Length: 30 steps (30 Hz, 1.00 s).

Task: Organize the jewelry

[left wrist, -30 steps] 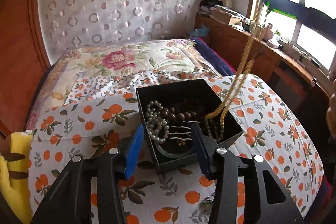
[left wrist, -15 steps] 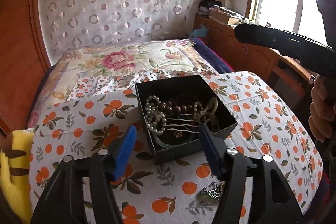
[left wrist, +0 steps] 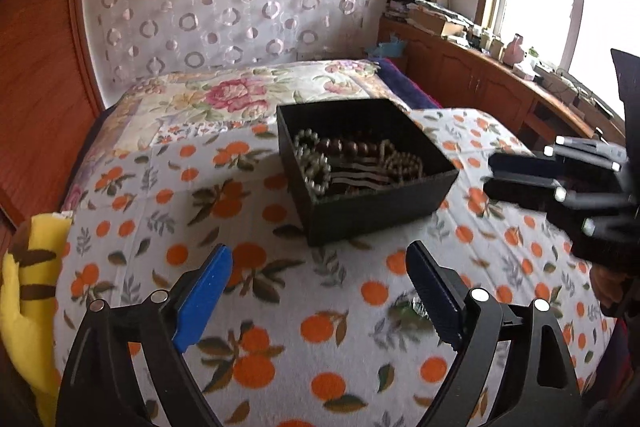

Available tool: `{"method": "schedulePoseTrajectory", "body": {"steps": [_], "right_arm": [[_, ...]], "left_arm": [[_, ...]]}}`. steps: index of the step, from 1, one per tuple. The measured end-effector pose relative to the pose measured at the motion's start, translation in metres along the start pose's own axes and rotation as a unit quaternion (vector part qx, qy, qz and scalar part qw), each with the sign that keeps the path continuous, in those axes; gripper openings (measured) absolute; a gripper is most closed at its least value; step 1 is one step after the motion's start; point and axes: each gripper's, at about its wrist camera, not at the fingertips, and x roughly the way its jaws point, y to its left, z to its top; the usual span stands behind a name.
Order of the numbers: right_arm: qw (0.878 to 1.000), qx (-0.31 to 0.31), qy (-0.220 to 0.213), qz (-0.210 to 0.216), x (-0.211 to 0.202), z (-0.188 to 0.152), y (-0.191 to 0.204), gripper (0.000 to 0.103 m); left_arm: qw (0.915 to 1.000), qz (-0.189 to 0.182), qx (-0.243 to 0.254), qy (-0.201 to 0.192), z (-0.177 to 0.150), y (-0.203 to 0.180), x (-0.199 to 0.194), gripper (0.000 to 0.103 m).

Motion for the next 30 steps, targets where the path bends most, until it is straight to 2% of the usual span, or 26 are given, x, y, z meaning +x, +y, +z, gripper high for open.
{"method": "schedulePoseTrajectory", "body": {"steps": [1,4,8,15,23,30], "right_arm": [[1.000,-0.002,0.010,0.004,0.005,-0.006,0.003,0.031],[0.999,-0.005,0.036,0.015,0.017,-0.022,0.010,0.022],[0.998,-0.012,0.060,0.031,0.029,-0.030,0.018,0.020],[0.995,-0.028,0.091,0.030,0.045,-0.035,0.023,0.017],[0.995,-0.040,0.092,0.013,0.048,-0.039,0.025,0.012],[0.996,-0.022,0.081,-0.004,0.032,-0.043,0.004,0.011]], "left_arm": [[1.0000,0.000,-0.001,0.002,-0.002,0.000,0.000,0.085],[1.0000,0.000,-0.002,0.008,-0.009,0.001,0.000,0.085],[0.9999,-0.002,-0.004,0.015,-0.016,0.000,0.001,0.085],[0.9997,-0.006,-0.003,0.022,-0.023,-0.004,0.003,0.085],[0.9995,-0.012,-0.005,0.028,-0.027,-0.008,0.006,0.085],[0.9985,-0.033,0.009,0.042,-0.031,-0.029,0.016,0.085]]}}
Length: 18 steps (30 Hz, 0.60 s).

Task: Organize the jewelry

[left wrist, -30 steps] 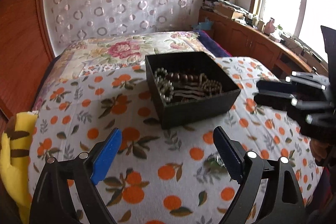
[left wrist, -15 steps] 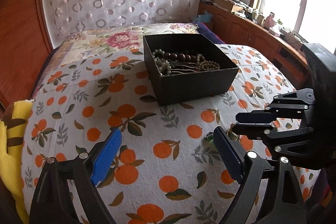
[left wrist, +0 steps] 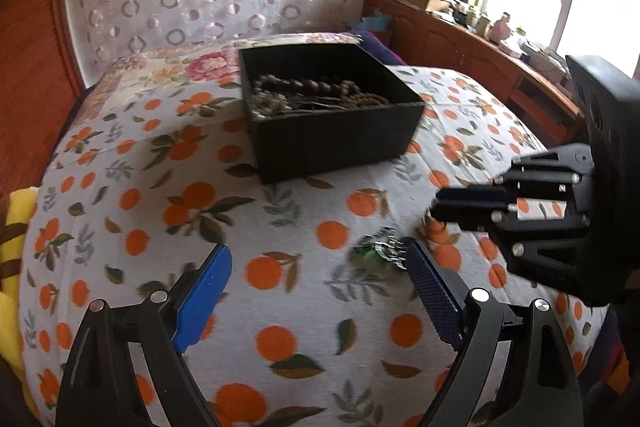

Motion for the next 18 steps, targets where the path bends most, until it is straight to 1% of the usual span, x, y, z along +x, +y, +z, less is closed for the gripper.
{"method": "schedulePoseTrajectory", "body": {"steps": [3,6,10,15,18], "right_arm": [[1.000,0.012,-0.007,-0.005,-0.008,-0.004,-0.009,0.011],[1.000,0.023,-0.012,-0.009,-0.014,-0.007,-0.018,0.011],[0.999,0.032,-0.020,-0.013,-0.021,-0.009,-0.025,0.011],[0.999,0.031,-0.027,-0.010,-0.024,-0.009,-0.023,0.011],[0.999,0.029,-0.028,-0.008,-0.024,-0.009,-0.021,0.012]], "left_arm": [[0.9999,-0.005,0.015,0.006,0.000,-0.013,0.007,0.085],[0.9996,-0.002,0.026,0.010,0.001,-0.021,0.013,0.085],[0.9992,0.013,0.036,0.016,0.004,-0.027,0.021,0.085],[0.9993,0.026,0.026,0.009,0.009,-0.024,0.023,0.085],[0.9986,0.040,0.031,0.017,0.009,-0.023,0.027,0.085]]}}
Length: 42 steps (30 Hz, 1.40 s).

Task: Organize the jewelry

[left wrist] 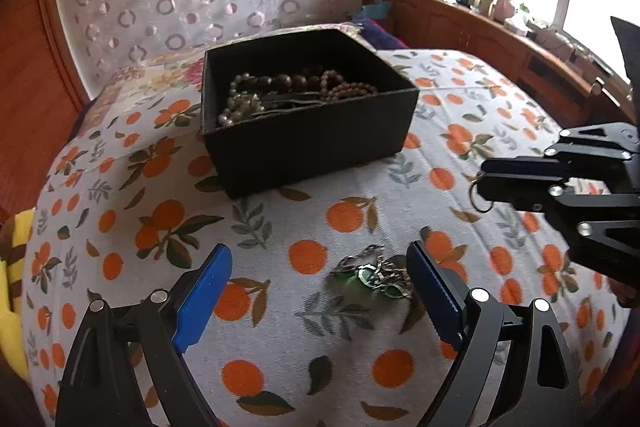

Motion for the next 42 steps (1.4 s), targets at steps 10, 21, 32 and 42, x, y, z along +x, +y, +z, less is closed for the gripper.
{"method": "schedulePoseTrajectory", "body": {"steps": [10,21,32,42], "right_arm": [[1.000,-0.001,-0.001,0.001,0.001,0.000,0.002,0.012],[1.000,-0.004,0.000,0.003,0.002,0.002,0.006,0.012],[1.000,-0.005,-0.002,0.004,0.002,0.002,0.007,0.012],[1.000,-0.006,-0.031,0.001,-0.008,0.023,0.000,0.012]], "left_arm": [[0.9993,0.036,-0.001,0.011,-0.010,0.027,-0.008,0.084],[0.9999,-0.002,-0.015,0.006,-0.013,0.028,-0.012,0.033],[0.9979,-0.026,-0.059,0.001,-0.009,0.040,-0.018,0.008],[0.9969,-0.036,-0.046,-0.052,0.021,0.037,-0.051,0.008]]}}
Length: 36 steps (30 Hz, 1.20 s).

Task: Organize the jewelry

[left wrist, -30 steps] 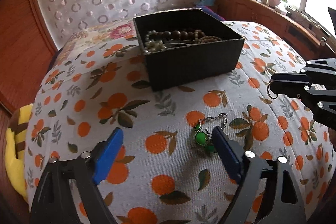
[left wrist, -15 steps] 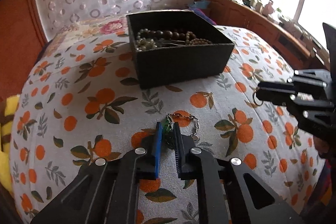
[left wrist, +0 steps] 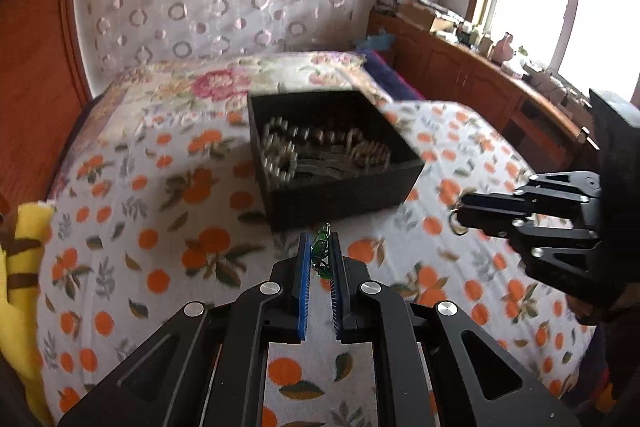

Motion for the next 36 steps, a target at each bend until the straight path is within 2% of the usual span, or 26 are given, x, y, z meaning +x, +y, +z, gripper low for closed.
{"method": "schedulePoseTrajectory", "body": {"steps": [7,15,26,31,34,35,36], "right_arm": [[0.999,0.006,-0.042,0.002,0.000,0.039,-0.010,0.012],[0.999,0.015,-0.038,0.005,0.027,0.060,-0.016,0.012],[0.999,0.024,-0.029,0.003,0.039,0.060,-0.024,0.013],[0.999,0.028,-0.029,0.003,0.039,0.058,-0.026,0.021],[0.999,0.032,-0.033,0.001,0.035,0.055,-0.026,0.021],[0.999,0.035,-0.034,0.000,0.033,0.053,-0.027,0.021],[0.999,0.037,-0.035,-0.001,0.031,0.052,-0.027,0.021]], "left_arm": [[0.9990,0.008,0.017,-0.040,0.036,-0.006,-0.014,0.008],[0.9983,0.023,0.025,-0.048,0.062,-0.001,-0.002,0.008],[0.9989,0.020,0.026,-0.033,0.070,0.001,0.024,0.008],[0.9991,0.019,0.025,-0.030,0.072,0.000,0.030,0.008],[0.9990,0.023,0.024,-0.031,0.072,-0.001,0.031,0.008],[0.9988,0.025,0.025,-0.033,0.072,-0.001,0.031,0.009],[0.9987,0.029,0.025,-0.034,0.071,-0.002,0.030,0.015]]}}
